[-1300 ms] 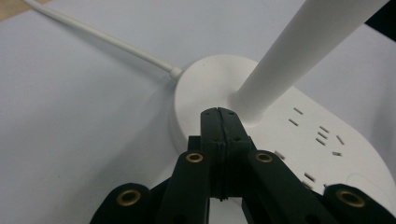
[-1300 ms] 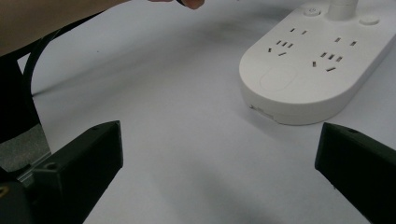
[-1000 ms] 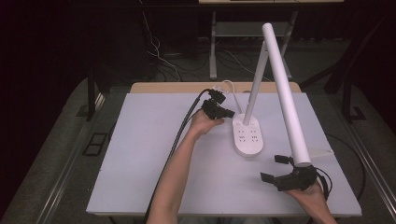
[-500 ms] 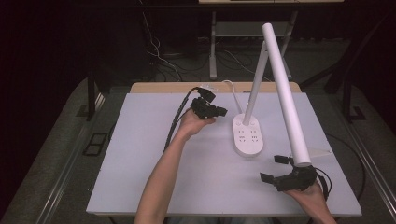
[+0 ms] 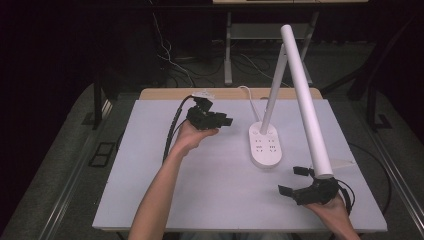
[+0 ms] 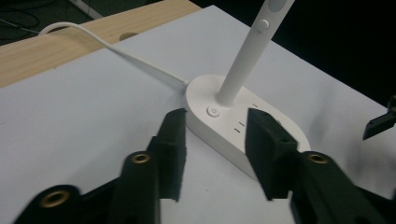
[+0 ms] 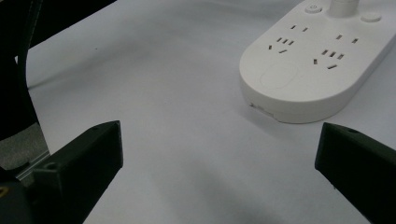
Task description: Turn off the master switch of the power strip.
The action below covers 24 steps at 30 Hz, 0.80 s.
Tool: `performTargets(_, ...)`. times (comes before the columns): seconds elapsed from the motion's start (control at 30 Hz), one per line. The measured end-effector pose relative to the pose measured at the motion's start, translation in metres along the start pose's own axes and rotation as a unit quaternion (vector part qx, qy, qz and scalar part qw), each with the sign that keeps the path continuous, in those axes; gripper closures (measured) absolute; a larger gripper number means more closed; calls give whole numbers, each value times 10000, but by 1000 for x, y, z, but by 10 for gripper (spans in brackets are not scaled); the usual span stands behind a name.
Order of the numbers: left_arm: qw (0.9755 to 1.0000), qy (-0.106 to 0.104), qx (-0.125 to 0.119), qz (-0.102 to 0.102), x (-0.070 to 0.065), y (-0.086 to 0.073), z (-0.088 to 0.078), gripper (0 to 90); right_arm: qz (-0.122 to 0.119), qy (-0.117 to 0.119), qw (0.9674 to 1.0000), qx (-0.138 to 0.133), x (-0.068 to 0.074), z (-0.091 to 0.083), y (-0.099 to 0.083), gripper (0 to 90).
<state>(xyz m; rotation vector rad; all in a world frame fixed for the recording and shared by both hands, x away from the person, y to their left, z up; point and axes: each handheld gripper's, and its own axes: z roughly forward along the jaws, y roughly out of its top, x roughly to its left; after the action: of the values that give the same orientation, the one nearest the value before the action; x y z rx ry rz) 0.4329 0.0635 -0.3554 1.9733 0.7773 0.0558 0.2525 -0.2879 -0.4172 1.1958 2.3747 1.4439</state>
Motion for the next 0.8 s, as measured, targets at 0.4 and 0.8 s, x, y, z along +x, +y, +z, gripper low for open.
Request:
performTargets(0.4, 9999, -31, -85, -69, -5, -27, -36, 204, 6, 4, 10000, 27, 0, 1, 0, 2)
performTargets(0.8, 9990, 168, -253, -331, -9, -56, -65, 0, -9, -8, 10000, 29, 0, 2, 0, 2)
